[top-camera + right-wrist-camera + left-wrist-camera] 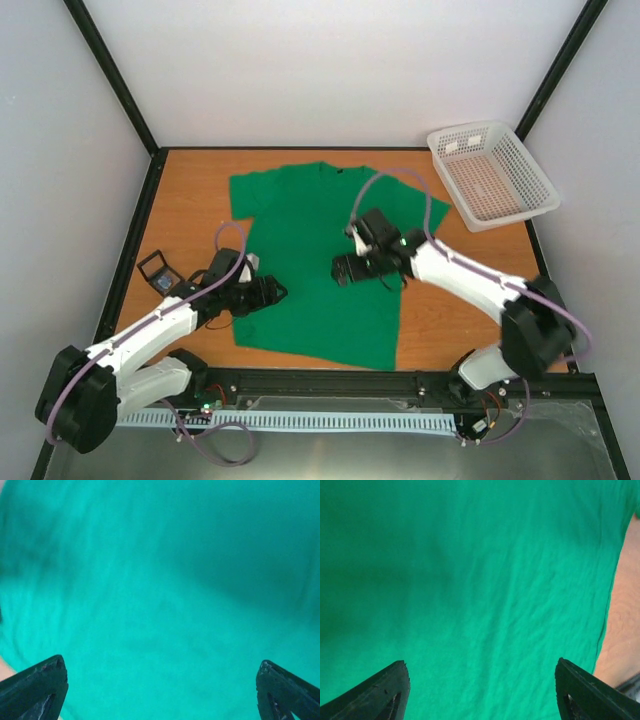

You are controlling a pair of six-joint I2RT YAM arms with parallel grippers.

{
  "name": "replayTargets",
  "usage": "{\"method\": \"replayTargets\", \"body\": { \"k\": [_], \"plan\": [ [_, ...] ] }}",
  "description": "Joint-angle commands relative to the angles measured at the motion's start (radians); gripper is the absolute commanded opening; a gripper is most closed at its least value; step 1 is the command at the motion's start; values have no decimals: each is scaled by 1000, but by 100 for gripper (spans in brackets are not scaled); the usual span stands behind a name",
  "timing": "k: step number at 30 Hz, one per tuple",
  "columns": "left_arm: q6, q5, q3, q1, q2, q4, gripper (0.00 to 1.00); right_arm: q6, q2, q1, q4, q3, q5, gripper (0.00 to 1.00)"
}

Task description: Pin the brooch onto the clothing

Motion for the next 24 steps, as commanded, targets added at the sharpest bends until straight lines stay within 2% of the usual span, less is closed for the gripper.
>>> {"method": "replayTargets", "body": {
  "k": [1,6,12,17,21,23,24],
  "plan": [
    [-94,115,-63,-30,2,158,79,274,-237,88,157,-348,-66,100],
    [-111,115,-109,-45,52,194,78,482,-405,225,237,-563,-26,100],
    [-219,15,-184,-48,42,163,80,556,-474,239,311,-745,11,100],
    [-331,-88,-196,-47,-31,-42,82,656,-510,238,320,-851,90,100],
    [-541,-238,-206,-47,-230,-327,81,726,-509,237,255,-883,150,100],
    [-659,-314,-186,-46,-402,-484,80,744,-514,234,170,-880,192,100],
    [-697,-350,-172,-46,-472,-536,84,752,-521,232,137,-879,212,100]
  ]
}}
